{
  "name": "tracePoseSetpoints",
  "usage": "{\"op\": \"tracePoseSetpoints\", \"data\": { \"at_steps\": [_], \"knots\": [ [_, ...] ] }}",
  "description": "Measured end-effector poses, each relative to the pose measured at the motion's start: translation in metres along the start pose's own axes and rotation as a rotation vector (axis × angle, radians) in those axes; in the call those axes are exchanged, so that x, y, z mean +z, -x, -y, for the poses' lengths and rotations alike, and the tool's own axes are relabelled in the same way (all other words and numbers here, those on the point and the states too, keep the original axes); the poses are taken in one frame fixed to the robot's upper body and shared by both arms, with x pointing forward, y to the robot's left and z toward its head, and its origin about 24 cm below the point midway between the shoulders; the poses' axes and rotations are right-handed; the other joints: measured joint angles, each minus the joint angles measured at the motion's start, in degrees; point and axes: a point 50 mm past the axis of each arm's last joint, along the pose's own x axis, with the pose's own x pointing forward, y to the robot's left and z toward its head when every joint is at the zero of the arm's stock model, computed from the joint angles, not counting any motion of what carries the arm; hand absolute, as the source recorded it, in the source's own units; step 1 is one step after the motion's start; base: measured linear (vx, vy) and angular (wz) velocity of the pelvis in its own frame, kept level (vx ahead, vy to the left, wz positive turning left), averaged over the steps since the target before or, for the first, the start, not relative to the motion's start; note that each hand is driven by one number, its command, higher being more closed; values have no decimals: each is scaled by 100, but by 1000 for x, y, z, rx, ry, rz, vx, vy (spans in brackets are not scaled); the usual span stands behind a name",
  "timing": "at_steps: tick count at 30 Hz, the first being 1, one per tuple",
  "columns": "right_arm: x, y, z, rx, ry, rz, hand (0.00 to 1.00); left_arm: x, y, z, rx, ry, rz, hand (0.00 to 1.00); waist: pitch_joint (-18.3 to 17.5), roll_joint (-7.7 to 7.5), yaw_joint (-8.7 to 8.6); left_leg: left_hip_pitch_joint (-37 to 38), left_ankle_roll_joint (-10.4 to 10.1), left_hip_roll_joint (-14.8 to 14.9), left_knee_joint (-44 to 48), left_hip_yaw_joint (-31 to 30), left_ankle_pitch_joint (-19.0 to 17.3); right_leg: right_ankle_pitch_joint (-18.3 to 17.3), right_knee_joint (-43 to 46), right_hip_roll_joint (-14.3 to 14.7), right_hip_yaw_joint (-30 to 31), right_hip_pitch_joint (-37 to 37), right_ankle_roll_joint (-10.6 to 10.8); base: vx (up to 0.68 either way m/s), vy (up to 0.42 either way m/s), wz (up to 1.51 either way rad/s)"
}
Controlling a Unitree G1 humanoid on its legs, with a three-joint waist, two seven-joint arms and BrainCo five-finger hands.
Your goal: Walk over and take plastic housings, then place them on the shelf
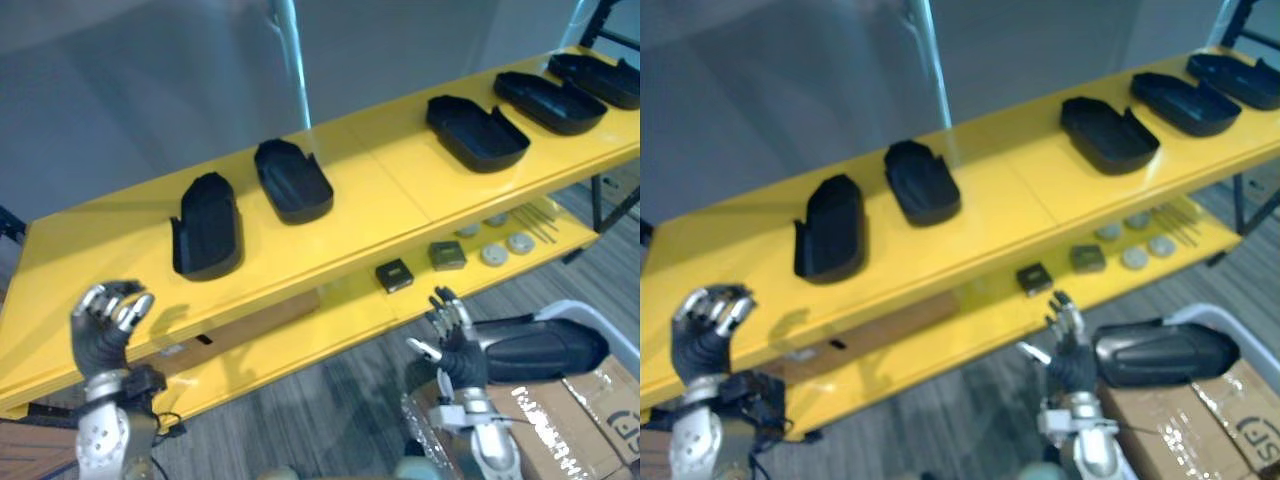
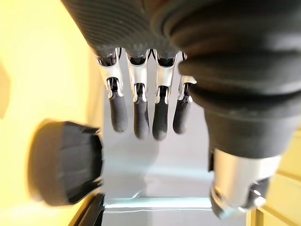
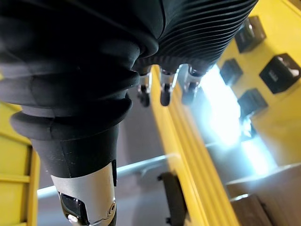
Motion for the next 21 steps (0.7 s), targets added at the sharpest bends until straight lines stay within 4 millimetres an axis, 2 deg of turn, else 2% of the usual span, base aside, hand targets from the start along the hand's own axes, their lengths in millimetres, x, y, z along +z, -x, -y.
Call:
{"op": "tracePoseSetpoints", "data": {
  "at_steps": [1, 2, 3, 4, 11, 12, 16, 18, 21],
  "knots": [
    [-2, 1, 1, -14, 4, -8, 0, -3, 1, 5, -19, 16, -11, 100, -10, 2, 10, -4, -15, 8, 0, -25, 21, 25, -32, 12, -18, -1, -9, -40, -15, 5],
    [-2, 1, 1, -16, 6, -11, 0, -4, 2, 7, -26, 21, -15, 0, -14, 1, 15, -4, -20, 14, 2, -30, 27, 31, -33, 17, -21, 0, -13, -13, -12, 3],
    [-3, 1, 2, -17, 6, -15, 0, -5, 2, 9, -37, 23, -20, 0, -23, -3, 28, -5, -27, 24, 4, -34, 32, 39, -33, 27, -24, 1, -16, 0, 0, 0],
    [-11, 2, -6, 13, -10, -45, 0, 2, -1, 18, 1, 54, 52, 0, -297, -399, 183, -121, -44, 14, 0, -205, 72, 53, -47, 13, -210, 34, -22, 0, 0, 0],
    [-13, 2, 0, -9, 1, -53, 0, 1, 0, 23, -21, 55, 50, 0, -235, -510, 205, -121, -44, 8, 22, -225, 73, 51, -42, 5, -238, 33, -24, 0, 0, 1],
    [-14, 2, 2, -17, 5, -55, 0, 1, 0, 25, -34, 42, 51, 100, -226, -524, 210, -122, -44, 7, 26, -225, 72, 51, -39, 4, -238, 31, -25, 0, 0, 0],
    [-10, -6, 15, -63, 20, -30, 0, -1, 0, 33, -96, 34, 54, 100, -157, -622, 219, -148, -27, 20, 96, -195, 43, 40, 17, 10, -220, -31, -40, 0, 0, -4],
    [-5, -14, 23, -89, 38, 3, 0, 3, -5, 44, -147, -4, 95, 100, -143, -664, 242, -214, -20, 66, 258, -91, -44, 37, 66, 30, -138, -136, -44, -23, 7, -21],
    [-1, -22, 37, -131, 56, 24, 0, 8, -13, 57, -198, -14, 145, 100, -136, -652, 232, -223, -21, 104, 427, 47, -157, 38, 151, 42, -30, -219, -44, -21, 19, -30]
  ]
}}
